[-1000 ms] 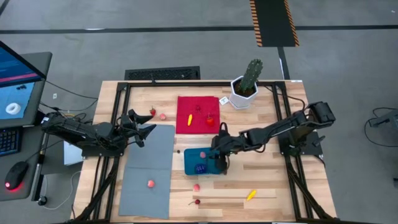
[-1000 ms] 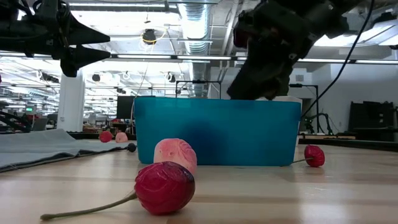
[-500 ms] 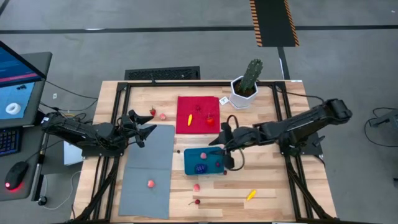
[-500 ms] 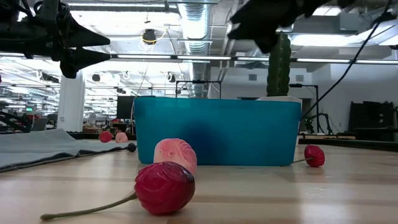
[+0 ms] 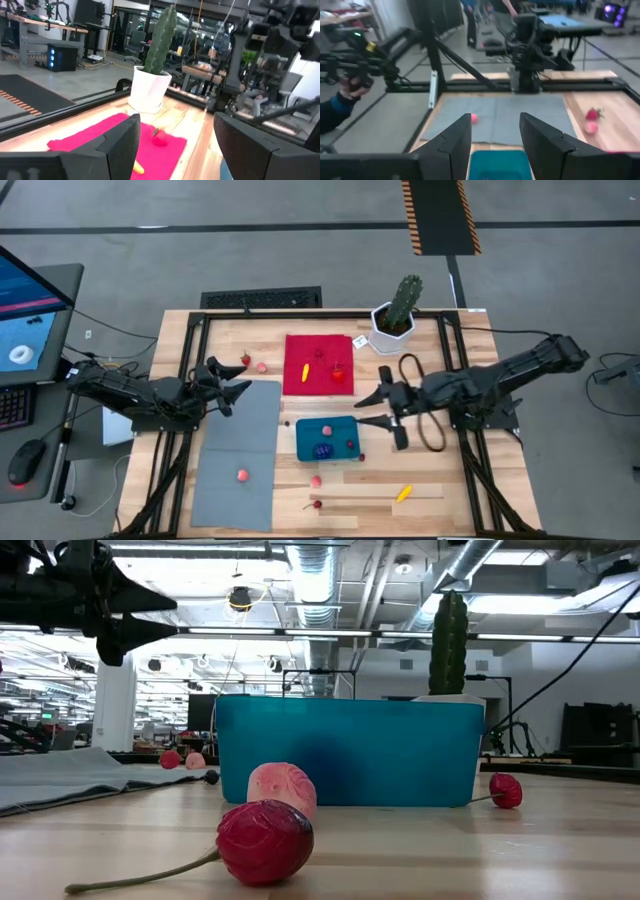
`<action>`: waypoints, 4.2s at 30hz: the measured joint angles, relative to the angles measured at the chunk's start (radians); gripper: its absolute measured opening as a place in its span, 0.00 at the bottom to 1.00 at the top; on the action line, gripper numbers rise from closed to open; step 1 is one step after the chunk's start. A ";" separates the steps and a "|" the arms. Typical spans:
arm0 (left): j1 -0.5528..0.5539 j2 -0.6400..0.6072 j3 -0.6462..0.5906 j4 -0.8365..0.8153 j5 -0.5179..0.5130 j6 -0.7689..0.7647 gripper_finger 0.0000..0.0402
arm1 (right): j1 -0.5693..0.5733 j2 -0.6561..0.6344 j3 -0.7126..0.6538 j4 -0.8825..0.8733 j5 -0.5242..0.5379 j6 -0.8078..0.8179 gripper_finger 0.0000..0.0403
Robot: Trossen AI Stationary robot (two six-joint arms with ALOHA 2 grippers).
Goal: Pick and placing Produce into tupperware
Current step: Put the cherry into the blue bin
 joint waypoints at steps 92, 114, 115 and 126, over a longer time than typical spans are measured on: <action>0.000 0.000 0.000 -0.026 0.238 -0.037 0.60 | 0.158 0.445 -0.304 0.104 -0.016 0.375 0.48; 0.000 0.000 0.000 -0.026 0.253 -0.034 0.60 | 0.133 0.561 -0.203 0.104 -0.064 0.331 0.62; 0.000 0.000 0.000 -0.026 0.253 -0.034 0.60 | 0.133 0.561 -0.203 0.101 -0.064 0.331 0.62; 0.000 0.000 0.000 -0.026 0.253 -0.034 0.60 | 0.133 0.561 -0.203 0.111 -0.061 0.343 0.62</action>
